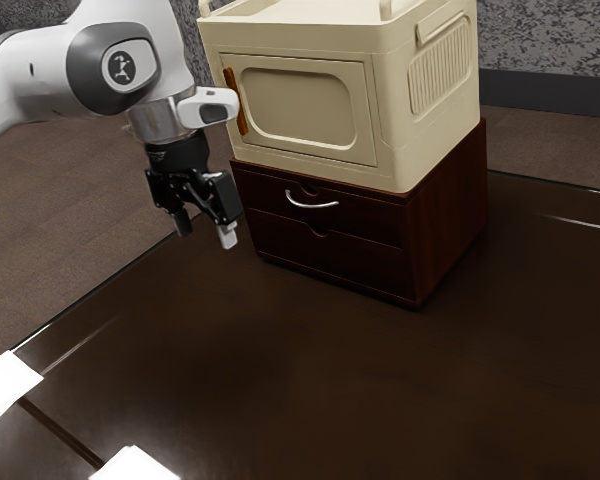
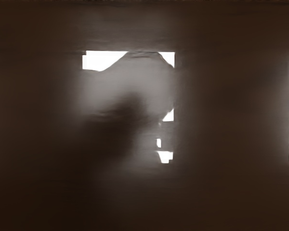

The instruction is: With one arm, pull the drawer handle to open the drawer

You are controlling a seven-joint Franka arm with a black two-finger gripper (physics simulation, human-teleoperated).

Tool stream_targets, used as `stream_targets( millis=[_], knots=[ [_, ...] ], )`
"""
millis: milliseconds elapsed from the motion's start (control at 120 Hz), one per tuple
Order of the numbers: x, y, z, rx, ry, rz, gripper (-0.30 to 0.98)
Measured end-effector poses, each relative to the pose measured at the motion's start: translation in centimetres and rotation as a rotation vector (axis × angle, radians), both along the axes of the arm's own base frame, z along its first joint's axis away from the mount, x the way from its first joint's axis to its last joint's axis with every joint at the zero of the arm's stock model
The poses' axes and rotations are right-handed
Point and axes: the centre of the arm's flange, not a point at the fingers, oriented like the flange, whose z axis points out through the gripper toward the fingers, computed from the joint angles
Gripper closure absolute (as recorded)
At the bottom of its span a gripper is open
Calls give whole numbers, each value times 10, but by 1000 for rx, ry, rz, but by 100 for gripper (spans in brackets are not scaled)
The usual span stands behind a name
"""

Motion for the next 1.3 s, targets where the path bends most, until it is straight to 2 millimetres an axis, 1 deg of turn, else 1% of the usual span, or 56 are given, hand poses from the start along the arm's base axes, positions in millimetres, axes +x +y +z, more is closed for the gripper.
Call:
stream_targets(
  millis=[100, 383, 408, 450, 508, 542, 608, 667, 700, 733, 833, 933, 1083, 1150, 1175, 1208, 1258, 1300],
  knots=[
    [0, -2, 0, 7, 2, -6, 0],
    [-2, 9, 1, -1, 1, 15, 0],
    [-3, 10, 6, -2, -9, 17, 0],
    [-5, 9, 24, 2, -37, 17, 0],
    [-11, 6, 56, 11, -89, 14, 0],
    [-15, 4, 68, 14, -104, 10, 0],
    [-19, -2, 80, 18, -113, 1, 0],
    [-26, -11, 97, 29, -137, -12, 0],
    [-28, -15, 101, 32, -140, -17, 0],
    [-30, -13, 102, 37, -139, -13, 0],
    [-27, -2, 95, 44, -122, 9, 0],
    [-20, 0, 87, 49, -126, -17, 0],
    [-9, -16, 90, 59, -198, -265, 0],
    [2, -22, 66, 52, -173, -374, 0],
    [7, -29, 53, 50, -159, -419, 0],
    [13, -40, 41, 57, -149, -482, 0],
    [18, -57, 29, 67, -143, -574, 0],
    [20, -66, 23, 73, -141, -638, 0]
  ],
)
